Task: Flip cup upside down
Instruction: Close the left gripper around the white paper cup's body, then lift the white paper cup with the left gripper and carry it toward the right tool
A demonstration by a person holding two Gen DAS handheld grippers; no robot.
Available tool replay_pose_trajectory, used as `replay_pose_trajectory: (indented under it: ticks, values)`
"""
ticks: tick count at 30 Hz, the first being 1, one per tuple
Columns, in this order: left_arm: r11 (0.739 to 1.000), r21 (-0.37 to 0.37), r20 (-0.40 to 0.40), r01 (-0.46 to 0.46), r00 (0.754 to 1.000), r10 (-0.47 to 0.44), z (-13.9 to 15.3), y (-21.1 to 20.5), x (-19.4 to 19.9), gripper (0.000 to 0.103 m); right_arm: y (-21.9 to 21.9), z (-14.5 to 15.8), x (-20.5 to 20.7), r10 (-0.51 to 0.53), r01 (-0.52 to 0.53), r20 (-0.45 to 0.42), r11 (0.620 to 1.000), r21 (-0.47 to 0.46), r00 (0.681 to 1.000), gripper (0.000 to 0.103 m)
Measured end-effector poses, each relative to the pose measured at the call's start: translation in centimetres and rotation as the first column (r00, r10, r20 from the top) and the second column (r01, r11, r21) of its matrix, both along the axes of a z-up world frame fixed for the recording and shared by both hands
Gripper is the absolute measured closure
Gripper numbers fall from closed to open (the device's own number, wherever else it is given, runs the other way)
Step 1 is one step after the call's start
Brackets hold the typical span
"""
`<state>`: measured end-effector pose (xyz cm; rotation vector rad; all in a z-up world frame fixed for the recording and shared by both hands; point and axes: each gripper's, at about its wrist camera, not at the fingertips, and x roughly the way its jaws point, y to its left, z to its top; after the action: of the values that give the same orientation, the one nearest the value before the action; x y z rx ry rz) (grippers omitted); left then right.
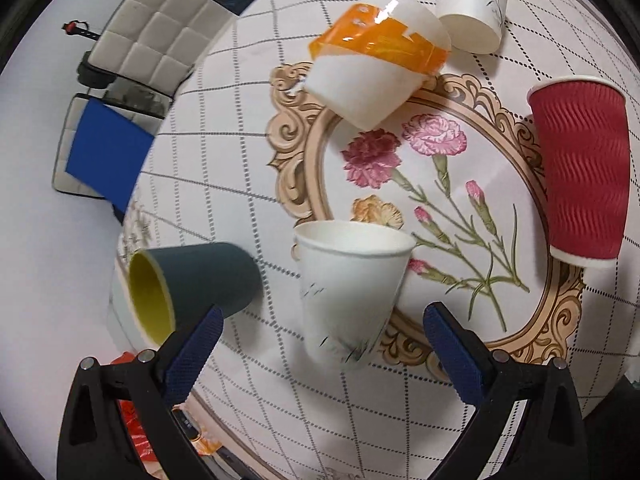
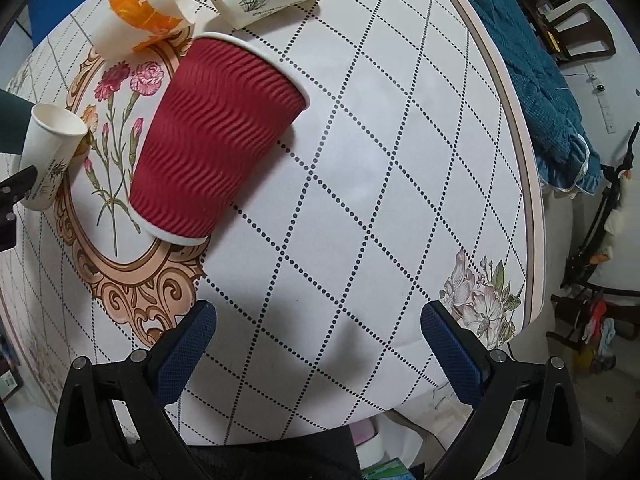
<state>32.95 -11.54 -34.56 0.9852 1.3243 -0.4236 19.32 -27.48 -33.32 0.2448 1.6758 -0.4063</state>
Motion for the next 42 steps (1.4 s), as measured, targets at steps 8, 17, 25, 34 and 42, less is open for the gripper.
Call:
replay_pose_trajectory:
  ticks: [8, 17, 25, 34, 42]
  values:
    - [0.999, -0.036, -0.069, -0.031, 0.997, 0.029, -2.2, -1.1, 0.9, 0.011, -1.0, -0.5, 0.1, -0.008, 0.008, -0.010, 1.000, -0.002, 1.000, 0.000]
    - [0.996, -0.056, -0.079, -0.063, 0.995, 0.059, -2.9, -1.1, 1.3, 0.038, -2.0, -0.5, 0.7, -0.008, 0.008, -0.008, 1.000, -0.003, 1.000, 0.000]
    - [0.986, -0.090, -0.078, -0.139, 0.988, 0.133, -1.5, -0.2, 0.8, 0.039, -1.8, -0.1, 0.7, -0.008, 0.008, -0.006, 1.000, -0.001, 1.000, 0.000]
    - [0.924, -0.172, -0.170, -0.341, 0.934, 0.313, 1.5, 2.8, -1.1, 0.039, -0.9, 1.2, -0.1, -0.004, 0.004, 0.024, 1.000, 0.000, 1.000, 0.000]
    - [0.814, -0.200, -0.251, -0.546, 0.831, 0.496, 4.0, 7.1, -5.4, 0.039, 1.6, 2.3, -1.8, 0.073, -0.074, 0.055, 0.997, 0.031, 0.996, 0.000]
